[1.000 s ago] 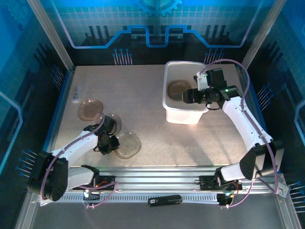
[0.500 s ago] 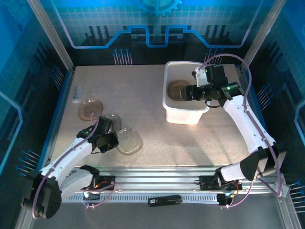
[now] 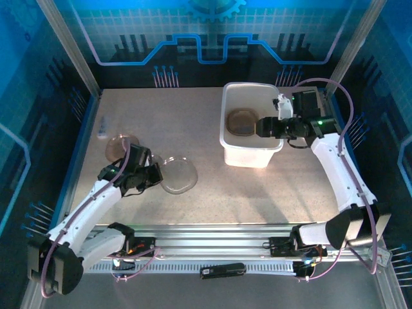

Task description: Place the plates into the plastic bin on the countertop

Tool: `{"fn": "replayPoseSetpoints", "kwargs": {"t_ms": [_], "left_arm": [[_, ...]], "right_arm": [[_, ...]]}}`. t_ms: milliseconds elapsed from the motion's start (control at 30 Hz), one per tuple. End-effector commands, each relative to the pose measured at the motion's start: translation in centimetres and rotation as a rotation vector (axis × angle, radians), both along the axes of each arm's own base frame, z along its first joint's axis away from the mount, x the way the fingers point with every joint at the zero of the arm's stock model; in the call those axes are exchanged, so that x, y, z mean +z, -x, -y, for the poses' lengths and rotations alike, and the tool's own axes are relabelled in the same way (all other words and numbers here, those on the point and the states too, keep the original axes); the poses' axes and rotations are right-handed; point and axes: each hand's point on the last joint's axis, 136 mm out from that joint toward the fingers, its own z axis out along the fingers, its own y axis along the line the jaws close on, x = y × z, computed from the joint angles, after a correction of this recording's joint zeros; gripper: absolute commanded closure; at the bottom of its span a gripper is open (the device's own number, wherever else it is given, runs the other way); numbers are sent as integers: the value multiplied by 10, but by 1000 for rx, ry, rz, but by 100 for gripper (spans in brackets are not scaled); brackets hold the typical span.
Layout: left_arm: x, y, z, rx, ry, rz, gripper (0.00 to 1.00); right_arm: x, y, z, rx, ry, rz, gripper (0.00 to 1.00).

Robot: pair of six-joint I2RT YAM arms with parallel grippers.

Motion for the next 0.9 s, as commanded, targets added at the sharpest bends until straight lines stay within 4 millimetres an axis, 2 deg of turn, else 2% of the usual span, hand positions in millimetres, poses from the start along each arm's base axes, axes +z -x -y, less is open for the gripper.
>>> {"fn": "replayPoseSetpoints", "kwargs": {"t_ms": [0,200,367,533,867], "left_arm": [[22,-10,12,-77,20,44,100],[48,-22,18,-122,22,93,100],[56,-28,20,-145,15,104,100],[59,-33,21,-155,17,103,100],[94,-42,33,-252,40,145,100]], "right_arm": [[12,2,-4,17,-69,30,33],[29,3,-17,96,-144,88,33],[41,-4,-6,73,-127,106,33],[27,-4,-4,66,-104,51,33],[19,-3,-32,128,-178,-11,34]]}}
